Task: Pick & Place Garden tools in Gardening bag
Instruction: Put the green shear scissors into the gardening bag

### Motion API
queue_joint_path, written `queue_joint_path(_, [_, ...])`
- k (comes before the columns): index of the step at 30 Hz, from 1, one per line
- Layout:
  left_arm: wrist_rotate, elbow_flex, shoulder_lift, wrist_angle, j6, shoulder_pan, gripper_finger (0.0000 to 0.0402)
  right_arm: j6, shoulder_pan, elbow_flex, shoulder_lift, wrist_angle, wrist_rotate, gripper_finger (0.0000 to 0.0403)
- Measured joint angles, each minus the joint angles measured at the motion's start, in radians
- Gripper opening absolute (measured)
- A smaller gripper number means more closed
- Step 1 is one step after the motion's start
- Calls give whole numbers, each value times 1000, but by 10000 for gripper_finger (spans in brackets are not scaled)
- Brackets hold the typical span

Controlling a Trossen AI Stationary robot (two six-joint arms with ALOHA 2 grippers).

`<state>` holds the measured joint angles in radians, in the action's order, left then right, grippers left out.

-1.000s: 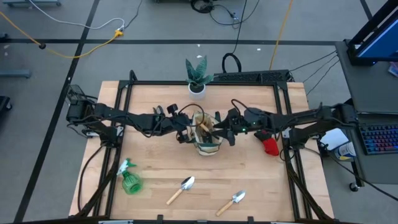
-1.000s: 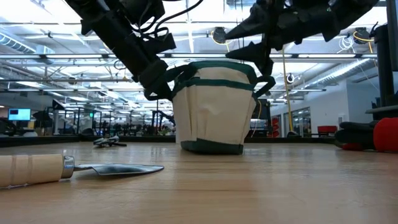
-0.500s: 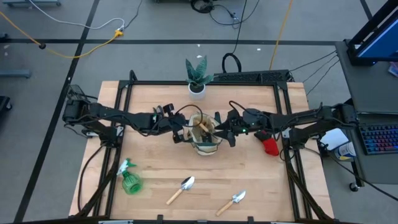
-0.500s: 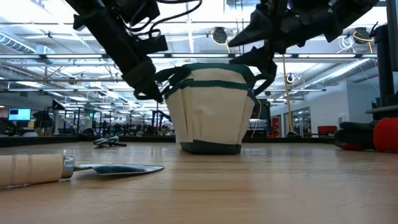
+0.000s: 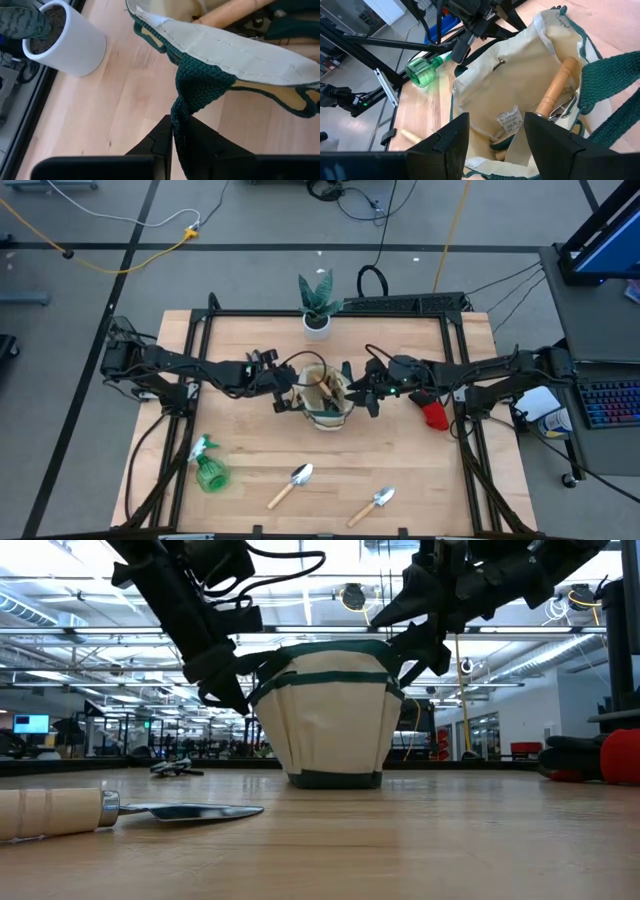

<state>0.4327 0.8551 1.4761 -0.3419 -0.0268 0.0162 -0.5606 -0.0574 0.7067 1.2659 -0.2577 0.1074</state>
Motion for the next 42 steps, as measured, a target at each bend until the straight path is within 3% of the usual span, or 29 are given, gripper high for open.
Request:
queue_joint_path(10, [-5,30,0,-2,70,-1,157,-19,0,0,0,-5,0,181])
queue_joint_path(14, [21,66,0,-31,75,-20,181,3,0,0,0,2,0,178])
queue_joint_path(21, [120,215,0,-281,77,-69,172,5,0,0,0,2,0,176])
queue_joint_path(25, [117,280,0,-476,109,-73,162,5,0,0,0,2,0,175])
queue_joint_path(31, [74,282,0,-639,184,-51,159,5,0,0,0,2,0,173])
queue_joint_path(42, [-7,282,0,-735,293,59,159,5,33,0,0,2,-1,171])
